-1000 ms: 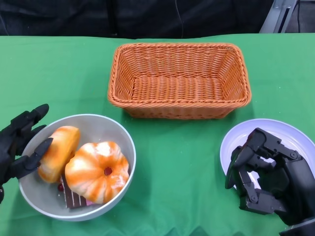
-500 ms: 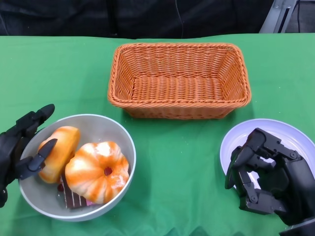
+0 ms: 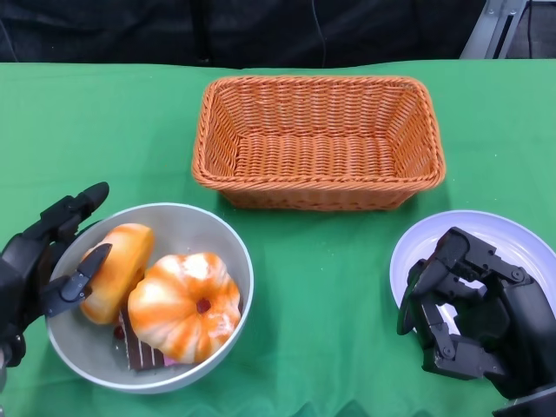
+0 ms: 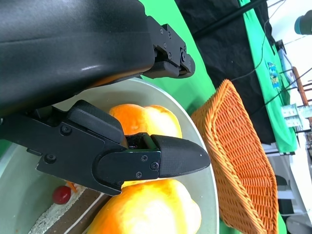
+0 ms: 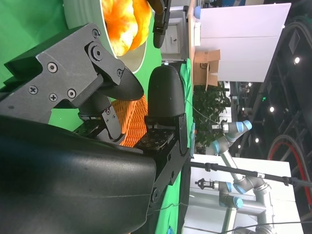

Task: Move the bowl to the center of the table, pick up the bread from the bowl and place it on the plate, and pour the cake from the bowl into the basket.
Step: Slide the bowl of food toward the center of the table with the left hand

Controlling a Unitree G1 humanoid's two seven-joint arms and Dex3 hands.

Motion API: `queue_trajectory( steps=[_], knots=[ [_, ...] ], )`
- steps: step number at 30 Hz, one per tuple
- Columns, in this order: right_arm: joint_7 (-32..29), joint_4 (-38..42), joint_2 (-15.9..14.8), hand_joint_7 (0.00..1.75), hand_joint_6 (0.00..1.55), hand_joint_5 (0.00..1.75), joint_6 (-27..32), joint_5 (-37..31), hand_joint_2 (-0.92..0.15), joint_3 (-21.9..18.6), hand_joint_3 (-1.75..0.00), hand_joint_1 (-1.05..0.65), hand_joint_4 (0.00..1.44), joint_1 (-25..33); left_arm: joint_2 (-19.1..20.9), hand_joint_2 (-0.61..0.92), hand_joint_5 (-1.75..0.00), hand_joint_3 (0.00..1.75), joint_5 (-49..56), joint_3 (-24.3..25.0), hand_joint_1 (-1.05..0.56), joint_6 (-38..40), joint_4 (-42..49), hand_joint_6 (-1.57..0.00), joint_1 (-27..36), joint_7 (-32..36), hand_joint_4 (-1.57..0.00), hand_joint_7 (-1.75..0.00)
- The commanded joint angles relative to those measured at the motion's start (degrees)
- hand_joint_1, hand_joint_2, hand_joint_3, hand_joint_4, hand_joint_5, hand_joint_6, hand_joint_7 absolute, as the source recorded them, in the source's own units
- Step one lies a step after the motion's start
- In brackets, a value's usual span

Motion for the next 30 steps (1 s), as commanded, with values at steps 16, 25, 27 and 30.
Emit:
queue_trajectory(
  steps=[16,25,27,30],
  knots=[
    [-0.25,-0.44,-0.46,1.58,0.63,1.75,-0.24,0.2,-0.54,-0.23,-1.24,-0.1,0.75,0.18,-3.64,0.92,0.0,0.56,-0.91,-2.0,-0.87,9.61,-13.99,-0.18,5.97,1.72,-0.18,0.0],
    [-0.54,-0.5,-0.37,1.59,0.63,1.75,-0.17,0.01,-0.54,-0.17,-1.25,-0.09,0.75,0.19,-5.0,0.92,0.0,0.58,0.79,-4.31,-0.86,15.41,-22.95,-0.15,8.92,5.43,-0.17,0.0],
    [-0.55,-0.58,-0.34,1.59,0.63,1.75,-0.24,0.06,-0.54,-0.13,-1.25,-0.09,0.75,0.24,-5.26,0.92,0.0,0.58,1.65,-4.87,-0.86,16.35,-24.52,-0.14,9.52,6.37,-0.17,0.0],
    [-0.55,-0.89,-0.48,1.59,0.63,1.75,0.04,0.01,-0.54,-0.07,-1.25,-0.09,0.75,0.35,-5.7,0.92,0.0,0.6,3.02,-5.61,-0.85,17.49,-26.6,-0.14,10.32,8.18,-0.17,0.0]
  ],
)
